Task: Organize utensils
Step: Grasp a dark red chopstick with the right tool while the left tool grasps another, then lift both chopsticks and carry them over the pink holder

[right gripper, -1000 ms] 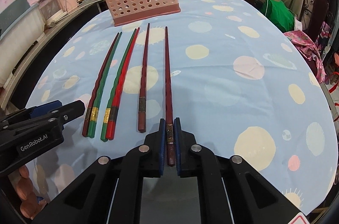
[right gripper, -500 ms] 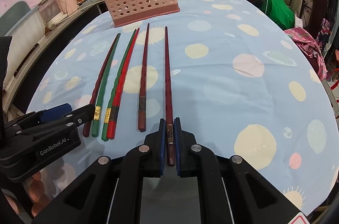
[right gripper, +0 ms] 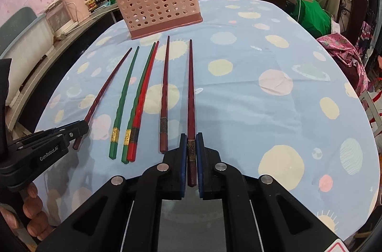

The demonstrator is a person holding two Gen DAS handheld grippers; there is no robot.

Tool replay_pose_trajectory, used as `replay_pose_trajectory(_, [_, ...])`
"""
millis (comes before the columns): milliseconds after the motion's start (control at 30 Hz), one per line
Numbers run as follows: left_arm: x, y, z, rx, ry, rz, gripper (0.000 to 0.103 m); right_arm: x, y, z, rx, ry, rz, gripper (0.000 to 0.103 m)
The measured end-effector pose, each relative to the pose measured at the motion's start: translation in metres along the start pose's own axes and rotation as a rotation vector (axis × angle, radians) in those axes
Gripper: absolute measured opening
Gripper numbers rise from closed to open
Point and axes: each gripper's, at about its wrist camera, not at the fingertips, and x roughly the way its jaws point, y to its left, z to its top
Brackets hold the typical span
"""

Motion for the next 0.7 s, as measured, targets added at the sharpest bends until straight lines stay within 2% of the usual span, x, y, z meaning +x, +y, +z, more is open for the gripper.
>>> replay_pose_trajectory(300, [-0.060,0.017,0.044,-0.038,-0.143,-0.038,0.007,-0.055,-0.004,0.052,0.017,-0.147,0.033,0.007])
replay_pose_trajectory(500, [-0.095,0.028,0.095,-0.056,-0.253,-0.057,0.007,-0.082,-0.005,0.103,0.014,-0.242,0.066,0.007])
replay_pose_trajectory(700, [-0.114,0.032,0.146,-0.061,-0.330,-0.054,0.007,-0.094,0.001,0.152,-0.001,-0.308,0.081,0.007])
